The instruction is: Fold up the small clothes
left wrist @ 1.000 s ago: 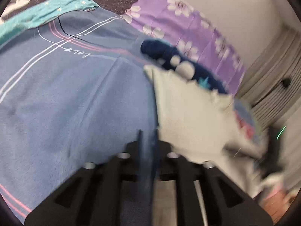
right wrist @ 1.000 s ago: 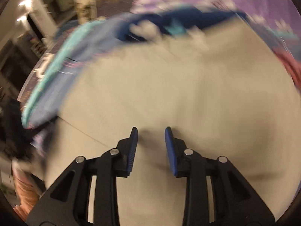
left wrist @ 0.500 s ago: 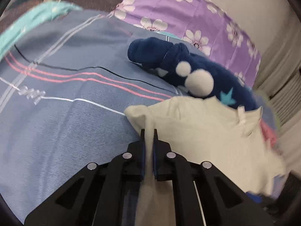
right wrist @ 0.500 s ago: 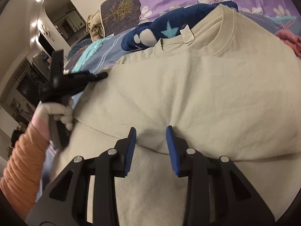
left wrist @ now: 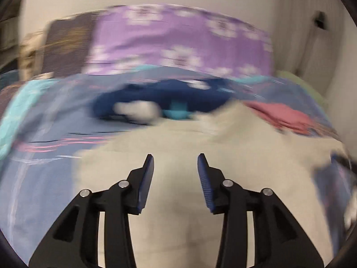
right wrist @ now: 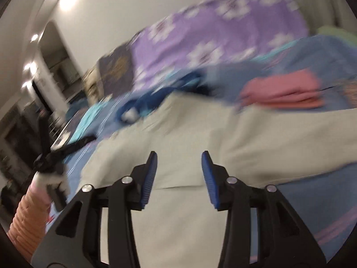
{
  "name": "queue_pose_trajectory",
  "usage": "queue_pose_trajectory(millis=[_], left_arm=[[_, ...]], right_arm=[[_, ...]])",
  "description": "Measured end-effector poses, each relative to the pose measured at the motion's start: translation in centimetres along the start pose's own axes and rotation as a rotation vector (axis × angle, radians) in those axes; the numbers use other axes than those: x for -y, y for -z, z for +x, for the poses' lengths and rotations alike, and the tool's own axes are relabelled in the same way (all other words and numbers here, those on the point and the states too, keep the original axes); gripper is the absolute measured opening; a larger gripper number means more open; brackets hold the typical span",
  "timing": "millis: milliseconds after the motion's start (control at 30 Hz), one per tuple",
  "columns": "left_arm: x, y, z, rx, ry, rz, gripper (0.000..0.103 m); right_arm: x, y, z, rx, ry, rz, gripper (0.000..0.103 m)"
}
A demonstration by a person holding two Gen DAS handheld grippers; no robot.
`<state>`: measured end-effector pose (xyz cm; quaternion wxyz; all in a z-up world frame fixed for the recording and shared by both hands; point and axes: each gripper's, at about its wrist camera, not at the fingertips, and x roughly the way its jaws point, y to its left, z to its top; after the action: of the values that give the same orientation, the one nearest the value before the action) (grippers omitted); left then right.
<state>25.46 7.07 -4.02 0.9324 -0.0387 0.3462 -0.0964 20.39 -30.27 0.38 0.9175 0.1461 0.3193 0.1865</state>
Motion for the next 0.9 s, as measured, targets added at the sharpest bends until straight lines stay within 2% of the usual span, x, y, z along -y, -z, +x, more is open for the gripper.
queue_pose_trajectory(millis=[100, 167, 200, 267, 333, 400, 433, 500, 567, 600, 633, 667, 767, 900], left_arm=[[3.5, 1.6, 2.7, -0.070, 0.095, 0.020, 0.043], [4.5, 3.3, 5.4, -0.143, 0.081, 0.031, 0.043], [4.6, 4.7, 7.3, -0.198, 0.048, 0.029, 0.046], [4.9, 5.2, 7.4, -0.170, 0.037, 0.051, 0.051], [5.1, 5.2, 7.4, -0.171, 0.029, 0.056, 0.054], [5.3, 5.3, 7.3, -0.169, 0.021, 0.070, 0.055], [5.3, 5.2, 7.4, -0.171, 0.018, 0.073, 0.055], [5.3, 5.2, 7.5, -0.171, 0.014, 0.076, 0.055], [5.6, 5.3, 7.7, -0.167, 0.013, 0.078, 0.055], [5.8, 5.4, 7.7, -0.166, 0.011, 0.079, 0.055], [6.4, 5.3, 7.8, -0.165, 0.010, 0.080, 0.055], [6.3, 5.4, 7.7, -0.164, 0.009, 0.080, 0.055], [6.2, 5.5, 7.7, -0.163, 0.022, 0.071, 0.056], [5.9, 5.5, 7.6, -0.160, 0.047, 0.055, 0.059]], right_arm=[[9.7, 0.2, -6.4, 0.105, 0.105, 0.227, 0.047], [16.6, 2.2, -10.4, 0.164, 0.162, 0.437, 0.047], [19.5, 3.5, -12.0, 0.188, 0.187, 0.536, 0.047], [23.9, 5.7, -13.8, 0.233, 0.203, 0.699, 0.047], [27.0, 7.2, -14.8, 0.267, 0.206, 0.807, 0.047], [29.2, 8.1, -14.7, 0.302, 0.178, 0.904, 0.047], [30.1, 8.4, -14.4, 0.334, 0.135, 0.949, 0.047], [30.7, 8.5, -14.0, 0.378, 0.088, 0.989, 0.047], [30.9, 8.0, -13.4, 0.404, 0.089, 1.009, 0.046], [31.2, 8.0, -13.6, 0.410, 0.104, 1.014, 0.042], [31.3, 7.8, -13.4, 0.413, 0.126, 1.017, 0.021], [31.6, 7.6, -13.5, 0.416, 0.134, 1.016, 0.006], [31.2, 6.6, -15.1, 0.453, 0.152, 0.984, 0.003], [27.8, 2.9, -16.1, 0.475, 0.185, 0.812, 0.003]])
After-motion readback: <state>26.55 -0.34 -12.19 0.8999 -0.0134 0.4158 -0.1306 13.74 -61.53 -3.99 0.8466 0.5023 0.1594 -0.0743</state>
